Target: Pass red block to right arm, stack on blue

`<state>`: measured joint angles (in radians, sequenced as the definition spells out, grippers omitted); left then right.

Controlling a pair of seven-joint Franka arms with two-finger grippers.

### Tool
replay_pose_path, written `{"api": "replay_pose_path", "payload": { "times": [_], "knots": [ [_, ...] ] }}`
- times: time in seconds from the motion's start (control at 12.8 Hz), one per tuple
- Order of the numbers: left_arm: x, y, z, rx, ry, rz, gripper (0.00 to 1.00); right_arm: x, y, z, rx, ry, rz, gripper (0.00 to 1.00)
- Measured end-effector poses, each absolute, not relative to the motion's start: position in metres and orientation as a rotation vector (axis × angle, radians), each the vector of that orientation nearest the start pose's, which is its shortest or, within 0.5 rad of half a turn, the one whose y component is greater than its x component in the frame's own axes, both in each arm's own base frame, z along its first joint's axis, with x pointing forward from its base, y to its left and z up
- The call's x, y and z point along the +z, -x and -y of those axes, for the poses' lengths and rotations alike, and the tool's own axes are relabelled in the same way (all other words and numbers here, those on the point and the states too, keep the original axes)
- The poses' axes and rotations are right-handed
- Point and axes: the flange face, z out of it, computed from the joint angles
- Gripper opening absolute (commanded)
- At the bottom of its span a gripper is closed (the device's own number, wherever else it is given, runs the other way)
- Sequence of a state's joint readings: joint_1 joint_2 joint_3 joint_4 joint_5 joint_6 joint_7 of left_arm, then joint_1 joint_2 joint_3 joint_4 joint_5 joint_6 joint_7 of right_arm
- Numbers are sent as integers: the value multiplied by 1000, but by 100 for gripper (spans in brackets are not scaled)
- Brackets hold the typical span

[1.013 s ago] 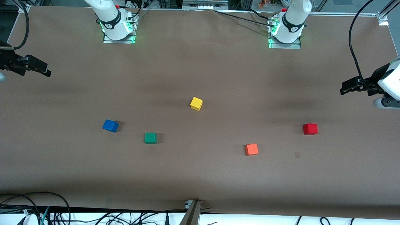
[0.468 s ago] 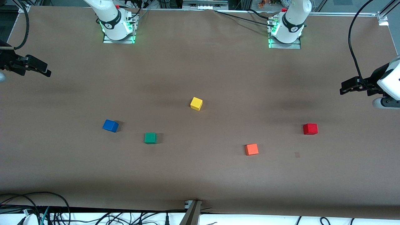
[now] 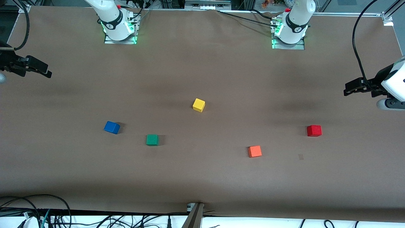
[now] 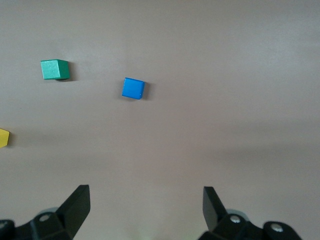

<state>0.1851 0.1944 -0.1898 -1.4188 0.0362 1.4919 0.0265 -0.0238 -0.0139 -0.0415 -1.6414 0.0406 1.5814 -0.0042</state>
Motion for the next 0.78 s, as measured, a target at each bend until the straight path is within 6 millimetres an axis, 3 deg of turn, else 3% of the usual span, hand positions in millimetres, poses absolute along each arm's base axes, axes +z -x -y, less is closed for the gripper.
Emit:
{"api": "replay_pose_path", "payload": {
  "times": [0.78],
  "knots": [
    [579, -603, -29, 170, 3139, 0, 100, 600, -548, 32, 69, 3097, -97, 100]
  ]
}}
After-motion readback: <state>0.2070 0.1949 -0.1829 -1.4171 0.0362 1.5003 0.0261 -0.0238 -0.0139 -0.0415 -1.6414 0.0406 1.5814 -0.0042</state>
